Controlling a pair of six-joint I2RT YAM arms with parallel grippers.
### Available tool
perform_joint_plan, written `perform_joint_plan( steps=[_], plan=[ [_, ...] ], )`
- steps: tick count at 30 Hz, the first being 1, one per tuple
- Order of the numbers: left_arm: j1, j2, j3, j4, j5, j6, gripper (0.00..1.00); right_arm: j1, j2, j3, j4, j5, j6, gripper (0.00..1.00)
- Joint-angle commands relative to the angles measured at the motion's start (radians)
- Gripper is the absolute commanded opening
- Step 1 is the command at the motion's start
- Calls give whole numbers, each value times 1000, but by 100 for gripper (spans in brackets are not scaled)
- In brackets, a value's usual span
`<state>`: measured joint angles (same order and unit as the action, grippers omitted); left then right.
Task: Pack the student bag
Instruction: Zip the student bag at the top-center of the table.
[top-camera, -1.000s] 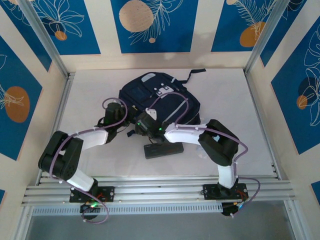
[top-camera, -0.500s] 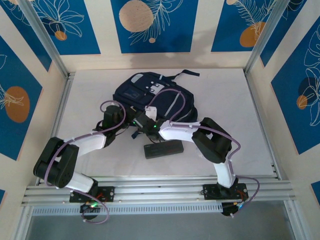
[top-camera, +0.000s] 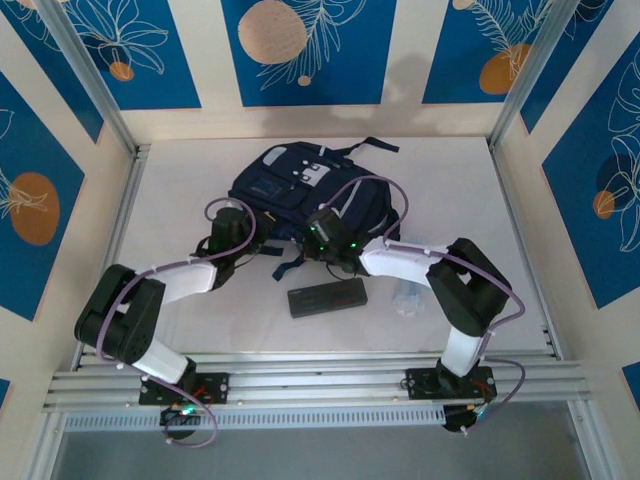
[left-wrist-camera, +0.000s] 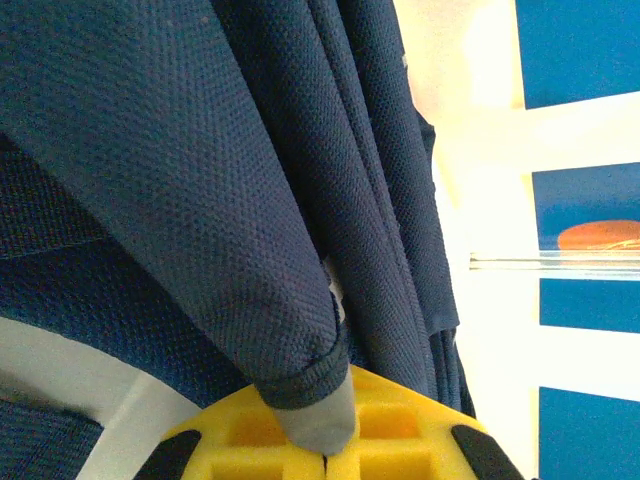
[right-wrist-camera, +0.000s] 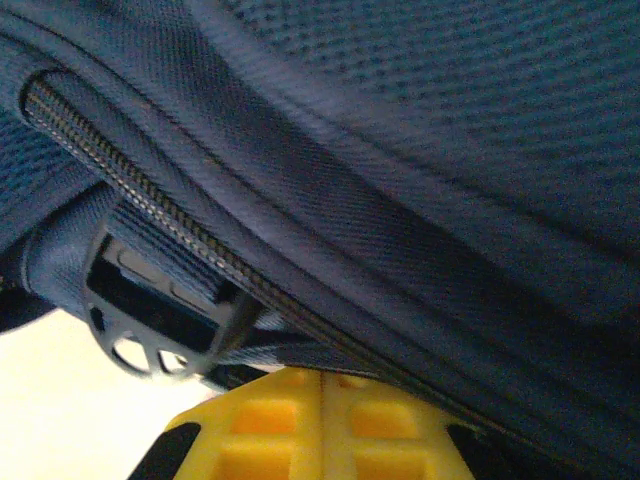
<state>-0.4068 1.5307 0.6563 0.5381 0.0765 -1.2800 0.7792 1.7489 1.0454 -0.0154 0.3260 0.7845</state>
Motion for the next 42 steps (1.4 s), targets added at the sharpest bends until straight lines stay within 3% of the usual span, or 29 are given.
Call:
perform_joint_plan(
  steps=[1, 12, 16, 29, 36, 38, 39, 40, 42],
  plan=[
    [17, 10, 51, 67, 26, 28, 0, -46, -36, -39, -56, -90, -31, 0],
    [-4, 14, 42, 127, 62, -37, 0, 31, 17, 26, 58, -207, 18, 0],
    [-9, -4, 38, 125, 63, -40, 0, 42, 85, 55, 95, -197, 91, 13],
    [-33, -55, 25, 134, 79, -77, 0, 50, 147, 145, 48, 172, 51, 48],
    [-56, -69, 10, 136, 106, -108, 0, 56, 249, 263, 80, 265, 33, 50],
    [-62, -74, 3, 129, 105, -108, 0, 57, 259, 274, 102, 290, 34, 47],
    [-64, -76, -2, 124, 102, -108, 0, 55, 261, 274, 119, 295, 33, 40],
    [-64, -76, -6, 121, 98, -107, 0, 55, 258, 273, 128, 298, 34, 32],
    [-62, -73, -16, 113, 79, -102, 0, 52, 246, 265, 141, 284, 21, 0]
  ],
)
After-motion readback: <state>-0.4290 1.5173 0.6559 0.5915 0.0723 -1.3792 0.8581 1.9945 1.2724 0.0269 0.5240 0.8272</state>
